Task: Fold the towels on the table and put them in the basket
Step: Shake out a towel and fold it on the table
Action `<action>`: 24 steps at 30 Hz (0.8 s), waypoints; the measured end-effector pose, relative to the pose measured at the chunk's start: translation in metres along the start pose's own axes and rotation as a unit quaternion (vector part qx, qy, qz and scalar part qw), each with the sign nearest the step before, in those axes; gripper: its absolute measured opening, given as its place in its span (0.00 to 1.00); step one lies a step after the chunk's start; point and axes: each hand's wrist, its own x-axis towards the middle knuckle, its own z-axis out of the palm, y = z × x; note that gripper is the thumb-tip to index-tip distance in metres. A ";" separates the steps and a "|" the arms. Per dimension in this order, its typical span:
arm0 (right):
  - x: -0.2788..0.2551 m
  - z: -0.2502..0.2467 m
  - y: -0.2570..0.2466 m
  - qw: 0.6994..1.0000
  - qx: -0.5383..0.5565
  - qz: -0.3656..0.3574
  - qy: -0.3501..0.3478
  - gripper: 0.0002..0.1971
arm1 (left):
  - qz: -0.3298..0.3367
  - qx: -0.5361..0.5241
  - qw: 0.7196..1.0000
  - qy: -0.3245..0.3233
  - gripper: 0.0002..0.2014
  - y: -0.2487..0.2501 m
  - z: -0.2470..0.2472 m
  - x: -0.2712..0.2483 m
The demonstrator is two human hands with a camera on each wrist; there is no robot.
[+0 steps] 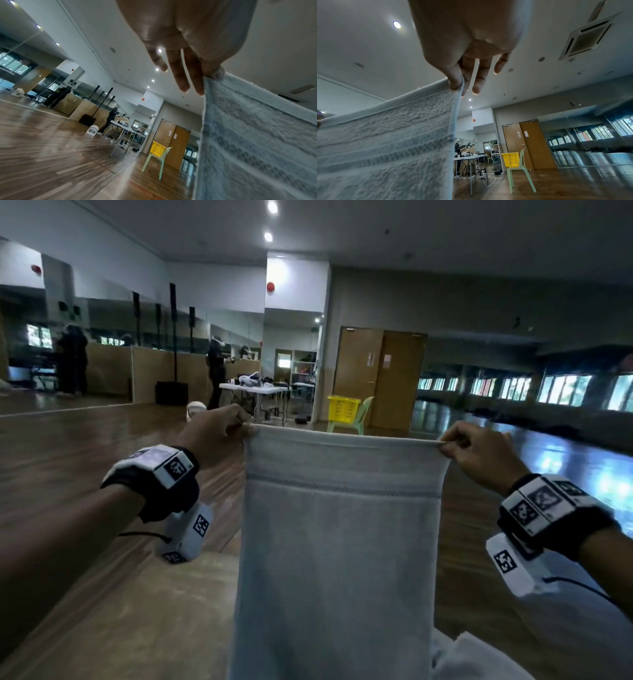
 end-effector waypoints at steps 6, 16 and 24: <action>-0.035 0.059 0.026 0.998 0.024 0.007 -0.063 0.10 | -0.024 0.015 0.999 -0.030 0.12 -0.027 0.052 -0.049; -0.206 0.165 0.075 0.897 -0.062 0.003 -0.437 0.06 | -0.046 0.044 0.890 -0.452 0.05 -0.064 0.140 -0.225; -0.259 0.220 0.092 0.866 -0.096 -0.025 -0.491 0.07 | -0.012 0.139 0.847 -0.512 0.10 -0.066 0.187 -0.278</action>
